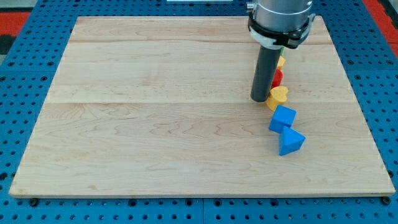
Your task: Push the red circle slightly to the right
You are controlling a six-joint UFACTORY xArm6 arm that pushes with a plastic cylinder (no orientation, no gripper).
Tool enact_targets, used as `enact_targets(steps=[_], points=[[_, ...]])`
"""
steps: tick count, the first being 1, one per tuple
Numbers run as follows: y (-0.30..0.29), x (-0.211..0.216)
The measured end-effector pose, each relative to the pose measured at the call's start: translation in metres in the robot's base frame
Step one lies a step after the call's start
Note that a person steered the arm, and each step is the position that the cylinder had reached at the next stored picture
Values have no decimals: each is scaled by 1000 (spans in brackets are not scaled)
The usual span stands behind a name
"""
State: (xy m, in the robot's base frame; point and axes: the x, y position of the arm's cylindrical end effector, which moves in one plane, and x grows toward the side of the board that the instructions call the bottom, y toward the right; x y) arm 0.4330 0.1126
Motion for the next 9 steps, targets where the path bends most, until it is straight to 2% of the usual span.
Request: enact_targets(steps=[1,2,4,5,9], points=[[3,0],[-47,-2],[-51,-34],[-52,-36],[-63,-17]])
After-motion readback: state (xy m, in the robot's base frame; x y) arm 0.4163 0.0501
